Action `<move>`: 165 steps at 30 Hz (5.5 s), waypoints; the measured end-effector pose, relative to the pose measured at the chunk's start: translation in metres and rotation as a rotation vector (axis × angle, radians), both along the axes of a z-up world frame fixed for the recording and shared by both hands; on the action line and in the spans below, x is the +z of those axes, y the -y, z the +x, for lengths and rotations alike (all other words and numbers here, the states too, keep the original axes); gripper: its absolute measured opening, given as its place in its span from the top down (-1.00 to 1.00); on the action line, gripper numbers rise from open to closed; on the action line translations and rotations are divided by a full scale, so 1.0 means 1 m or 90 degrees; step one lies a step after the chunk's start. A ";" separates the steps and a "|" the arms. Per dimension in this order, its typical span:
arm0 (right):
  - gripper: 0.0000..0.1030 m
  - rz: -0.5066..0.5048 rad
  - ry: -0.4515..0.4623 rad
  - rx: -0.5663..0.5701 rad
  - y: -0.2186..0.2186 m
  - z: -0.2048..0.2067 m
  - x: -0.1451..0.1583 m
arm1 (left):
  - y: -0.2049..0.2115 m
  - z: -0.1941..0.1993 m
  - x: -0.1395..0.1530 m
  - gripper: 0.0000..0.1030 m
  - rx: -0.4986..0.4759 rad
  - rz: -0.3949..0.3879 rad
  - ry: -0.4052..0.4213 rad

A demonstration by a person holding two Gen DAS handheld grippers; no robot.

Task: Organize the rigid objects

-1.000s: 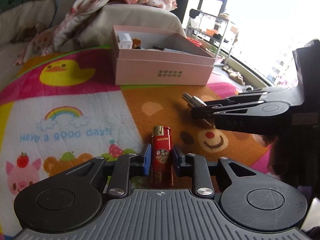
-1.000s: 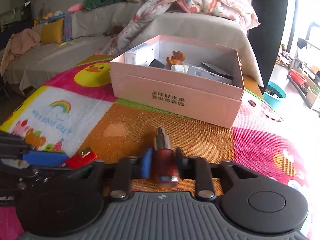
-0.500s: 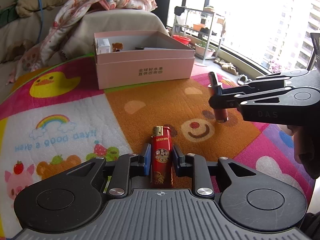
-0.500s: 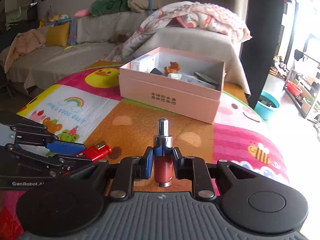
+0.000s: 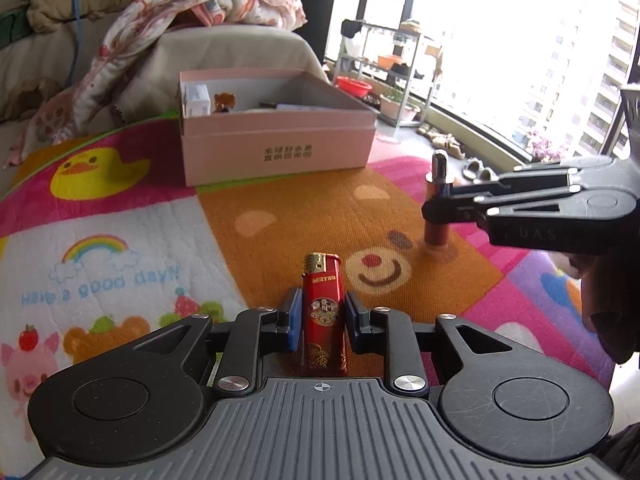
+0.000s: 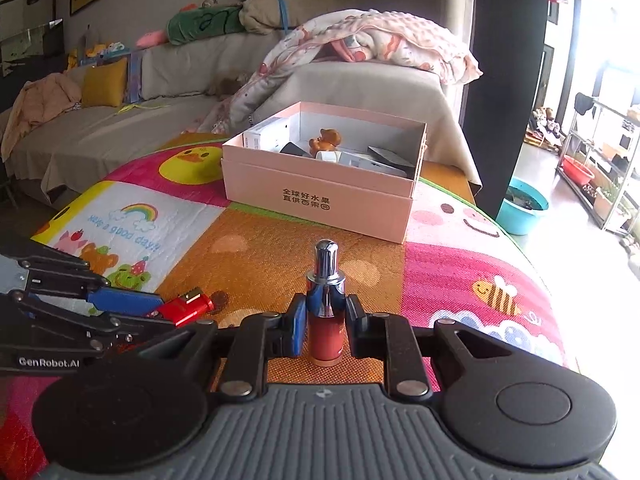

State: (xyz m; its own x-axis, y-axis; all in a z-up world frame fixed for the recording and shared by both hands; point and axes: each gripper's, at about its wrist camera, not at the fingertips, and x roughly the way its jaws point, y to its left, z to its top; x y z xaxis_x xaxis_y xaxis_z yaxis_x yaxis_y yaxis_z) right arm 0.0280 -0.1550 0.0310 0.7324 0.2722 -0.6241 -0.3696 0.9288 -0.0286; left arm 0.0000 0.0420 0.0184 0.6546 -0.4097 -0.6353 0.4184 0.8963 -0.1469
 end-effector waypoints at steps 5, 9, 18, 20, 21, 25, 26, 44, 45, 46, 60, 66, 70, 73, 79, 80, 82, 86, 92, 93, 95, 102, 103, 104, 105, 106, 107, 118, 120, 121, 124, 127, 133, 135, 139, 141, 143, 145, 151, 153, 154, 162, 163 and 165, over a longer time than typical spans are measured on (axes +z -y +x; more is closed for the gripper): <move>0.61 0.007 0.008 -0.008 0.006 0.002 0.008 | -0.007 0.017 0.031 0.49 0.006 -0.023 0.051; 0.61 0.023 0.033 -0.014 0.012 0.007 0.029 | -0.011 0.037 0.071 0.49 0.019 -0.029 0.130; 0.61 0.077 0.149 -0.024 0.018 0.067 0.097 | -0.007 0.126 0.135 0.49 0.042 -0.076 0.245; 0.61 0.094 0.147 -0.032 0.014 0.094 0.104 | -0.006 0.149 0.137 0.49 0.046 -0.095 0.228; 0.61 0.104 0.140 -0.034 0.013 0.106 0.106 | -0.006 0.159 0.134 0.49 0.050 -0.102 0.217; 0.61 0.131 0.111 -0.039 0.008 0.149 0.104 | -0.008 0.191 0.116 0.49 0.070 -0.111 0.174; 0.61 0.131 0.104 -0.042 0.006 0.159 0.101 | -0.009 0.197 0.112 0.49 0.075 -0.113 0.166; 0.04 0.083 0.051 -0.061 -0.020 0.192 0.063 | -0.019 0.198 0.071 0.49 0.098 -0.098 0.100; 0.04 0.079 0.045 -0.064 -0.020 0.190 0.058 | -0.019 0.191 0.068 0.49 0.096 -0.086 0.101; 0.03 0.078 0.037 -0.066 -0.020 0.187 0.053 | -0.019 0.182 0.063 0.49 0.094 -0.072 0.099; -0.59 0.041 0.009 -0.093 -0.020 0.063 0.014 | -0.034 0.040 0.018 0.46 0.111 0.092 0.061; -0.63 0.041 -0.094 -0.123 -0.027 0.042 -0.023 | -0.024 0.026 -0.011 0.43 0.120 0.093 0.014; -0.84 0.016 -0.088 -0.137 -0.028 0.037 -0.035 | -0.019 0.027 -0.013 0.06 0.130 0.042 0.003; -1.00 0.010 -0.072 -0.169 -0.025 0.034 -0.043 | -0.005 0.025 -0.017 -0.45 0.103 0.055 0.014; -1.00 0.009 -0.054 -0.164 -0.025 0.031 -0.045 | -0.010 0.023 -0.018 -0.23 0.181 0.012 0.028; -1.00 0.014 -0.044 -0.160 -0.024 0.030 -0.046 | -0.007 0.023 -0.019 -0.11 0.202 0.029 0.039; -1.00 0.025 -0.031 -0.161 -0.020 0.028 -0.048 | -0.002 0.025 -0.019 -0.06 0.223 0.058 0.048; -1.00 0.022 -0.022 -0.172 -0.023 0.028 -0.049 | 0.007 0.026 -0.018 -0.07 0.225 0.094 0.056; -1.00 0.020 -0.018 -0.185 -0.024 0.030 -0.051 | 0.005 0.023 -0.018 -0.06 0.231 0.080 0.050; -1.00 0.019 -0.018 -0.186 -0.024 0.031 -0.051 | 0.006 0.023 -0.019 -0.05 0.233 0.082 0.051; -1.00 0.019 -0.017 -0.186 -0.024 0.031 -0.051 | 0.009 0.022 -0.019 -0.05 0.233 0.087 0.054; -1.00 0.018 -0.017 -0.185 -0.024 0.031 -0.051 | 0.011 0.019 -0.019 -0.05 0.232 0.076 0.053; -1.00 0.017 -0.016 -0.185 -0.024 0.032 -0.051 | 0.012 0.019 -0.019 -0.05 0.229 0.078 0.055; -1.00 0.018 -0.016 -0.185 -0.025 0.031 -0.051 | 0.012 0.018 -0.019 -0.05 0.229 0.079 0.055; -1.00 0.019 -0.016 -0.185 -0.025 0.031 -0.051 | 0.011 0.019 -0.019 -0.05 0.229 0.075 0.054; -1.00 0.020 -0.016 -0.185 -0.024 0.031 -0.051 | 0.010 0.019 -0.020 -0.06 0.230 0.068 0.052; -1.00 0.022 -0.016 -0.185 -0.024 0.031 -0.051 | 0.008 0.020 -0.020 -0.06 0.231 0.061 0.050; -1.00 0.019 -0.015 -0.186 -0.025 0.031 -0.051 | 0.007 0.019 -0.020 -0.09 0.232 0.059 0.051; -1.00 0.019 -0.015 -0.186 -0.025 0.031 -0.051 | 0.005 0.019 -0.020 -0.08 0.233 0.049 0.048; -1.00 0.019 -0.015 -0.186 -0.025 0.031 -0.051 | 0.005 0.019 -0.020 -0.08 0.232 0.045 0.048; -1.00 0.019 -0.015 -0.186 -0.025 0.031 -0.052 | 0.006 0.019 -0.020 -0.08 0.232 0.049 0.048; -1.00 0.019 -0.015 -0.186 -0.025 0.031 -0.052 | 0.008 0.020 -0.020 -0.09 0.232 0.055 0.049; -1.00 0.019 -0.015 -0.186 -0.025 0.031 -0.052 | 0.008 0.020 -0.020 -0.09 0.232 0.054 0.049; -1.00 0.019 -0.015 -0.186 -0.025 0.031 -0.052 | 0.008 0.020 -0.020 -0.09 0.232 0.054 0.049; -1.00 0.019 -0.015 -0.186 -0.025 0.031 -0.052 | 0.008 0.020 -0.020 -0.09 0.232 0.054 0.049; -1.00 0.019 -0.015 -0.186 -0.025 0.031 -0.052 | 0.007 0.020 -0.020 -0.09 0.232 0.054 0.049; -1.00 0.019 -0.015 -0.186 -0.025 0.031 -0.052 | 0.007 0.020 -0.020 -0.09 0.232 0.054 0.049; -1.00 0.019 -0.015 -0.186 -0.025 0.031 -0.052 | 0.007 0.020 -0.020 -0.09 0.232 0.054 0.049; -1.00 0.019 -0.015 -0.186 -0.025 0.031 -0.052 | 0.008 0.020 -0.020 -0.09 0.232 0.054 0.049; -1.00 0.019 -0.015 -0.186 -0.025 0.031 -0.052 | 0.008 0.020 -0.020 -0.09 0.232 0.054 0.049; -1.00 0.019 -0.015 -0.186 -0.025 0.031 -0.052 | 0.008 0.020 -0.020 -0.09 0.232 0.054 0.049; -1.00 0.019 -0.015 -0.186 -0.025 0.031 -0.052 | 0.008 0.020 -0.020 -0.09 0.232 0.054 0.049; -1.00 0.019 -0.015 -0.186 -0.025 0.031 -0.052 | 0.008 0.020 -0.020 -0.09 0.232 0.054 0.049; -1.00 0.019 -0.015 -0.186 -0.025 0.031 -0.052 | 0.007 0.020 -0.020 -0.09 0.232 0.054 0.049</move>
State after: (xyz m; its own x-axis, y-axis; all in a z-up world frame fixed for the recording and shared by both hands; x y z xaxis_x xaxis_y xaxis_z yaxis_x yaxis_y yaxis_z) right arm 0.0587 -0.1304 -0.0207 0.7677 0.0711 -0.6368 -0.0871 0.9962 0.0062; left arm 0.0199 0.0347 -0.0020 0.7952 -0.0894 -0.5998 0.0770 0.9960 -0.0464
